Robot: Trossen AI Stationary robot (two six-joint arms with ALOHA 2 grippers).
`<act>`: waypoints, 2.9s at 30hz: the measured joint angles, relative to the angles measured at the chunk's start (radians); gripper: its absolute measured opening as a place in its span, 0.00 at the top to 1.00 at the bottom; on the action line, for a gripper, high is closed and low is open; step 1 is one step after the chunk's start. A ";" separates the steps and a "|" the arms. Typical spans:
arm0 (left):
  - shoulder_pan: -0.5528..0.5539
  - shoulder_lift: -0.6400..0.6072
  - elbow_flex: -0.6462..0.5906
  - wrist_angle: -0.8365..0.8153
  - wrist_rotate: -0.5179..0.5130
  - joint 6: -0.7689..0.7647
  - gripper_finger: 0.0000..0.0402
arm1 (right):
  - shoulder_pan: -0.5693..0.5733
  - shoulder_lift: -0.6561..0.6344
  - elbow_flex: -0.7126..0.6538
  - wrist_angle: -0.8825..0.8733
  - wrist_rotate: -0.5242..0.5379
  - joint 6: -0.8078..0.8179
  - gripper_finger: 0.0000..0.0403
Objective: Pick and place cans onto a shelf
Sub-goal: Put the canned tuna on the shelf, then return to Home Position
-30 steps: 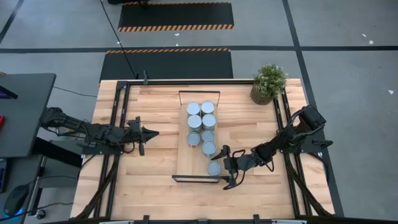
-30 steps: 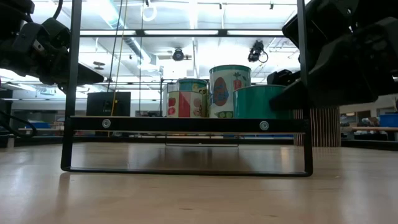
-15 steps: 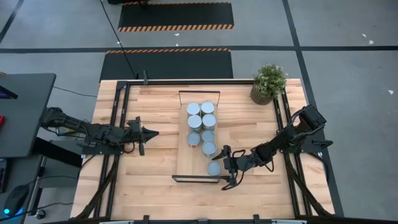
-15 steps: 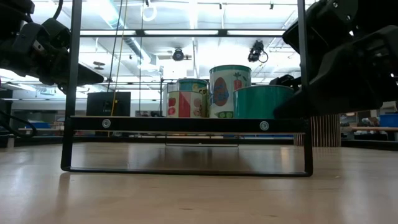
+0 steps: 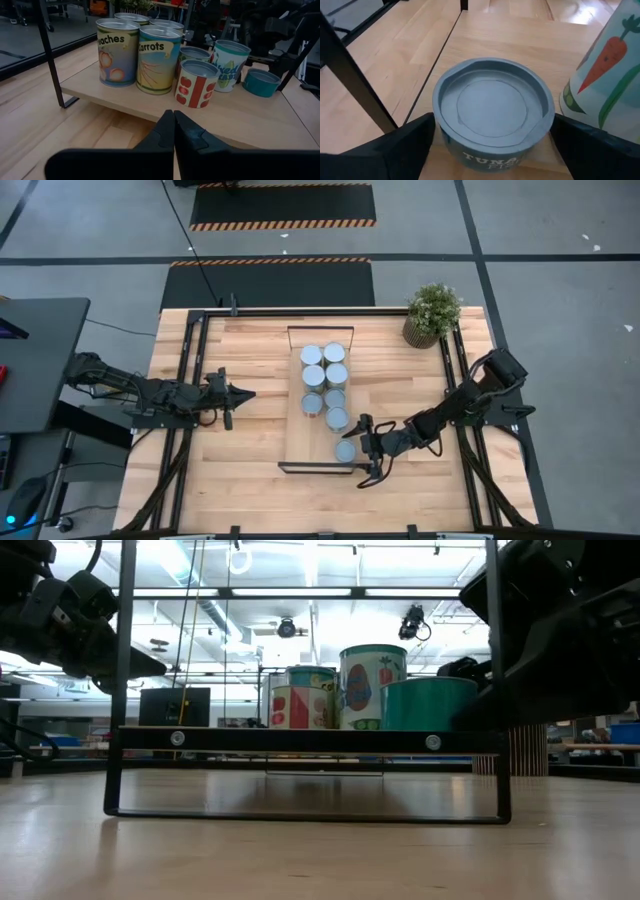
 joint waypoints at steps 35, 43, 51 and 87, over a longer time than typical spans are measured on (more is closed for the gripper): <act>0.000 0.000 0.000 -0.002 -0.001 0.003 0.99 | -0.007 -0.231 0.000 -0.442 0.104 0.098 0.01; 0.000 0.000 0.000 -0.002 -0.003 0.000 0.99 | -0.032 -0.231 0.000 -0.386 0.115 0.142 0.01; 0.000 0.000 0.000 -0.002 -0.004 0.005 0.99 | -0.033 -0.231 -0.001 -0.375 0.131 0.161 0.01; -0.001 0.000 0.000 0.032 0.000 0.005 0.99 | -0.080 -0.777 -0.233 -0.577 0.198 0.046 0.04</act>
